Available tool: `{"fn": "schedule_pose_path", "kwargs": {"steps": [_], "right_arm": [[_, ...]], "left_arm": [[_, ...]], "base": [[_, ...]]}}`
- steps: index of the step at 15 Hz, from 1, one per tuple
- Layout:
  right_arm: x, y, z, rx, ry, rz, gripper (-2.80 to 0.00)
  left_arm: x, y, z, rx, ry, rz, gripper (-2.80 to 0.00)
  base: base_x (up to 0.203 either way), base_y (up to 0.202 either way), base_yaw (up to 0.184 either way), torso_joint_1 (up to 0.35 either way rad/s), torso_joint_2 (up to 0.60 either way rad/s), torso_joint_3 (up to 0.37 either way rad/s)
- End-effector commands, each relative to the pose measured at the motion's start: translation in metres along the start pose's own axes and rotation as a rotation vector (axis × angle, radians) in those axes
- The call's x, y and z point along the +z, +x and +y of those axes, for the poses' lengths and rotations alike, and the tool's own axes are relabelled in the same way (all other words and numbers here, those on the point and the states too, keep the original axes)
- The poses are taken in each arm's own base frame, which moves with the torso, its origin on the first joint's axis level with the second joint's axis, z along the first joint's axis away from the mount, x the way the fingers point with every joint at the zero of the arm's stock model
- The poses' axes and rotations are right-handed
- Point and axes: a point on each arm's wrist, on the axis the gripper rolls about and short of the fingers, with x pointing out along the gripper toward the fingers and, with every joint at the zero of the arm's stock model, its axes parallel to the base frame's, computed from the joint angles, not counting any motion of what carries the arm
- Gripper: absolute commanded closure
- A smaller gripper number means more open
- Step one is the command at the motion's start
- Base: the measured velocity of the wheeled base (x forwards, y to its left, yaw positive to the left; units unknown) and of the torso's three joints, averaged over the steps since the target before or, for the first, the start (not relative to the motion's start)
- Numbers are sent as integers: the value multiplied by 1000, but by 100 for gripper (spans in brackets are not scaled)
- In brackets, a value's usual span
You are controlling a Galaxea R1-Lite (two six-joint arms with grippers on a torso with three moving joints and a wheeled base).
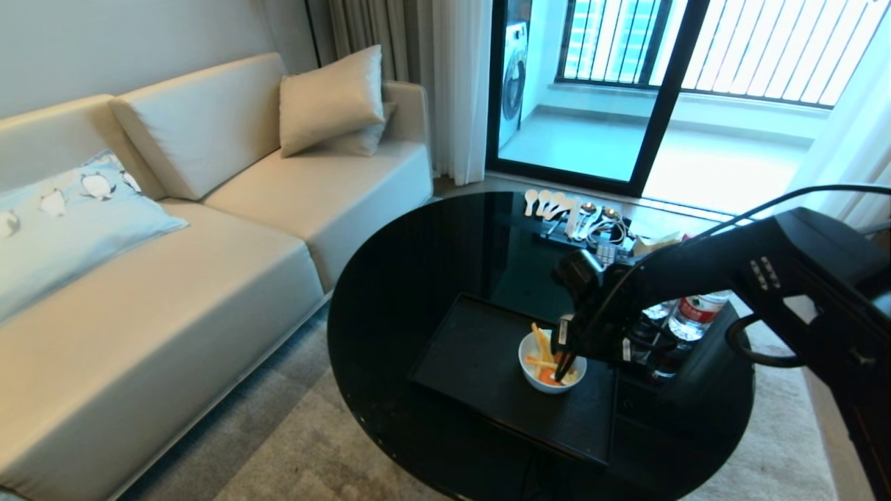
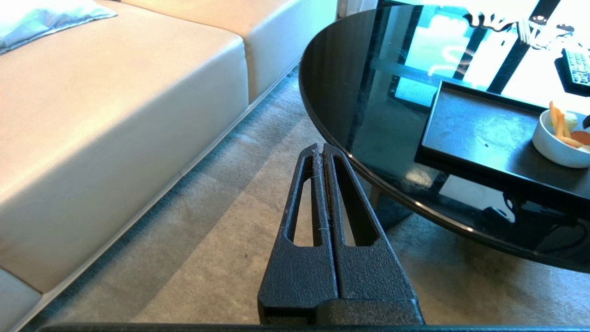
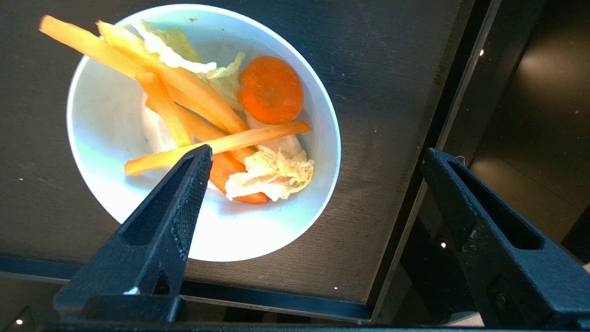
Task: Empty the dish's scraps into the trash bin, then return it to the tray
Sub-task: Pick up the bowl with leftover food
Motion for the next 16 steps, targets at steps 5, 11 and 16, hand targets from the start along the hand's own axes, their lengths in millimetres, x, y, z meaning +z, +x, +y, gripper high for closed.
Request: {"fn": "schedule_pose_path", "kwargs": {"steps": [5, 11, 16], "right_arm": [[4, 16, -13, -35, 32, 20, -280], [6, 22, -29, -65, 57, 41, -280], [2, 29, -31, -75, 55, 59, -280]], "left_arm": [[0, 0, 0, 1, -1, -1, 0], [0, 0, 0, 1, -1, -1, 0], [0, 0, 0, 1, -1, -1, 0]], "base": [[0, 0, 0, 0, 0, 0], [0, 0, 0, 0, 0, 0], [0, 0, 0, 0, 0, 0]]}}
